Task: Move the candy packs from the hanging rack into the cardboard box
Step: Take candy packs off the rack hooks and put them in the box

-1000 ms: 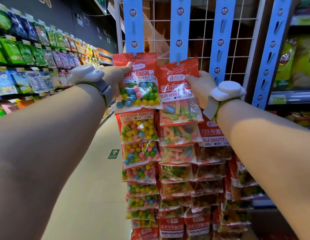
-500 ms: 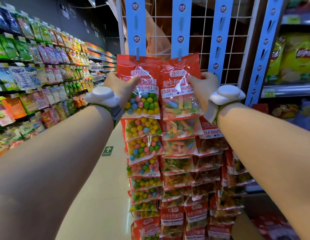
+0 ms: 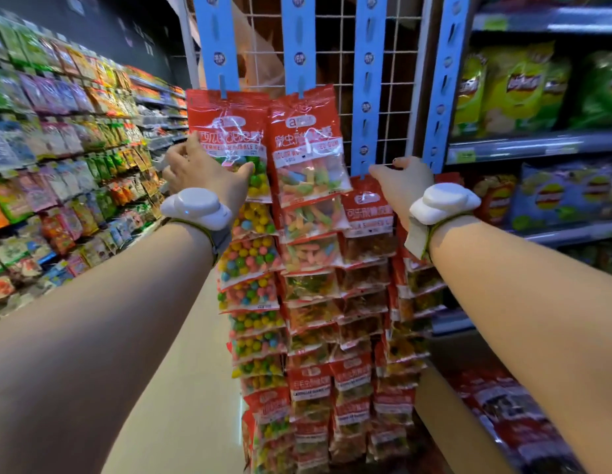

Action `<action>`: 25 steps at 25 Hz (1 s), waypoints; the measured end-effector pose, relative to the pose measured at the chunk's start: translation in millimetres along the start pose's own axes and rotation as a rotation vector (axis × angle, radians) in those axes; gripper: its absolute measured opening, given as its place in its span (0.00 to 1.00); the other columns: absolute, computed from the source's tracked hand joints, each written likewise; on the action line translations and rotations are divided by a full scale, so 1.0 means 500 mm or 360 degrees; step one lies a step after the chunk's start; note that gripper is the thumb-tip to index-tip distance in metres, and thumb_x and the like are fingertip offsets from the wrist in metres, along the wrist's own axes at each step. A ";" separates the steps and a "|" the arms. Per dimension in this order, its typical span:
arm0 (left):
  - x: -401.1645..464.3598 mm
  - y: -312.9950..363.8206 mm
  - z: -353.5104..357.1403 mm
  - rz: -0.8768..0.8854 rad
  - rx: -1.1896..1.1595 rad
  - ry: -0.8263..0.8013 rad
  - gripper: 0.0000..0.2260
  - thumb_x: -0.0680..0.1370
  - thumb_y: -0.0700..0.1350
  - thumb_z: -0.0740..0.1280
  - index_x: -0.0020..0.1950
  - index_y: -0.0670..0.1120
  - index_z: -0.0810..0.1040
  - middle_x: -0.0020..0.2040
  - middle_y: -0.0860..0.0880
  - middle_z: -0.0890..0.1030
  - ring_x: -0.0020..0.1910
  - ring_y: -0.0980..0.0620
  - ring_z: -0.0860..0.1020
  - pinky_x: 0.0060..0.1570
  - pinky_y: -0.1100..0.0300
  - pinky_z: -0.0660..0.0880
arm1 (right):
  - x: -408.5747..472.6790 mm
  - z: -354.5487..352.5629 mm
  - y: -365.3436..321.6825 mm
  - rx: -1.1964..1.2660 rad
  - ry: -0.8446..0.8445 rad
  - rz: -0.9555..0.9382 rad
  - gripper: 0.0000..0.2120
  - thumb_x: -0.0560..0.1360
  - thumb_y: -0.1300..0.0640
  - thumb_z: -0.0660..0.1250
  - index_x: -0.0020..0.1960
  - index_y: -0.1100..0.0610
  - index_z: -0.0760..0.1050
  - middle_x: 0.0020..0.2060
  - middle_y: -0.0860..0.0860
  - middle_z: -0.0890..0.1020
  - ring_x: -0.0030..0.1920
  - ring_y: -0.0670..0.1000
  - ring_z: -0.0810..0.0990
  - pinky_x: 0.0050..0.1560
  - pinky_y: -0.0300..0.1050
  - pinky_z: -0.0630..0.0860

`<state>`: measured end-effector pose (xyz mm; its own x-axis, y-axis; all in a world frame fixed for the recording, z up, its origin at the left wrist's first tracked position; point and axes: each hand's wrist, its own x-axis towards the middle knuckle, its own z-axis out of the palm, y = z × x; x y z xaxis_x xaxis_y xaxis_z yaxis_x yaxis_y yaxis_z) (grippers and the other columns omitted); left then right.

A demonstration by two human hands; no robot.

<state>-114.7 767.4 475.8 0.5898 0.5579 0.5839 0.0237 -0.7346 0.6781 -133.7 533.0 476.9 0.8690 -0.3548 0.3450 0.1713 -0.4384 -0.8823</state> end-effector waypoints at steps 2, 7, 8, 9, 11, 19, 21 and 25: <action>-0.059 0.047 0.006 0.0065 -0.0066 -0.0036 0.38 0.71 0.61 0.71 0.75 0.49 0.62 0.72 0.44 0.63 0.72 0.40 0.61 0.71 0.46 0.59 | -0.001 -0.061 0.036 0.0017 0.0016 0.0003 0.22 0.76 0.50 0.65 0.66 0.60 0.71 0.54 0.53 0.79 0.53 0.54 0.78 0.56 0.51 0.74; -0.263 0.174 0.068 0.0211 0.0013 -0.0197 0.37 0.72 0.64 0.68 0.75 0.46 0.64 0.69 0.42 0.70 0.68 0.39 0.67 0.68 0.47 0.64 | -0.011 -0.253 0.160 -0.0077 -0.0114 0.0018 0.26 0.75 0.47 0.66 0.69 0.60 0.68 0.59 0.54 0.77 0.58 0.55 0.76 0.52 0.44 0.70; -0.316 0.197 0.089 0.0223 0.0029 -0.0263 0.37 0.72 0.64 0.68 0.73 0.45 0.65 0.68 0.41 0.71 0.68 0.38 0.68 0.67 0.46 0.65 | -0.015 -0.299 0.190 -0.0141 -0.0151 0.0028 0.28 0.75 0.46 0.66 0.71 0.59 0.66 0.61 0.54 0.76 0.59 0.55 0.76 0.54 0.45 0.71; -0.358 0.210 0.109 0.0242 0.0017 -0.0320 0.36 0.72 0.64 0.68 0.73 0.44 0.66 0.69 0.40 0.71 0.68 0.38 0.68 0.67 0.45 0.66 | -0.020 -0.331 0.219 -0.0183 -0.0168 0.0027 0.28 0.75 0.46 0.66 0.71 0.58 0.66 0.62 0.54 0.76 0.58 0.55 0.76 0.54 0.46 0.71; -0.453 0.243 0.153 0.0270 -0.0070 -0.0446 0.35 0.73 0.63 0.67 0.74 0.46 0.64 0.71 0.42 0.70 0.70 0.39 0.66 0.68 0.46 0.65 | -0.034 -0.407 0.286 -0.0283 -0.0153 0.0076 0.27 0.75 0.45 0.66 0.69 0.56 0.67 0.61 0.53 0.76 0.55 0.53 0.76 0.53 0.46 0.72; -0.774 0.346 0.331 0.0158 -0.0297 -0.1084 0.35 0.73 0.57 0.71 0.75 0.47 0.63 0.70 0.44 0.71 0.69 0.41 0.70 0.66 0.48 0.70 | -0.061 -0.625 0.527 -0.0486 -0.0160 0.0516 0.26 0.77 0.47 0.64 0.70 0.57 0.65 0.58 0.55 0.77 0.55 0.57 0.78 0.47 0.45 0.72; -0.825 0.346 0.395 0.0145 -0.0292 -0.1252 0.35 0.73 0.55 0.72 0.75 0.47 0.63 0.69 0.44 0.72 0.67 0.41 0.71 0.64 0.50 0.72 | -0.053 -0.652 0.602 -0.0502 -0.0120 0.0584 0.25 0.76 0.47 0.65 0.68 0.57 0.67 0.57 0.56 0.78 0.53 0.57 0.78 0.48 0.46 0.72; -0.892 0.342 0.535 0.0086 -0.0223 -0.1483 0.32 0.75 0.52 0.71 0.76 0.46 0.63 0.70 0.44 0.72 0.64 0.43 0.75 0.57 0.55 0.73 | -0.008 -0.667 0.747 -0.0489 -0.0063 0.0796 0.24 0.75 0.47 0.67 0.66 0.58 0.70 0.57 0.56 0.78 0.52 0.55 0.77 0.51 0.45 0.72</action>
<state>-158.0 289.6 211.9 0.9965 -0.0537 0.0647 -0.0840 -0.6637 0.7432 -227.9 95.2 253.0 0.8272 -0.5518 -0.1066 -0.4011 -0.4469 -0.7996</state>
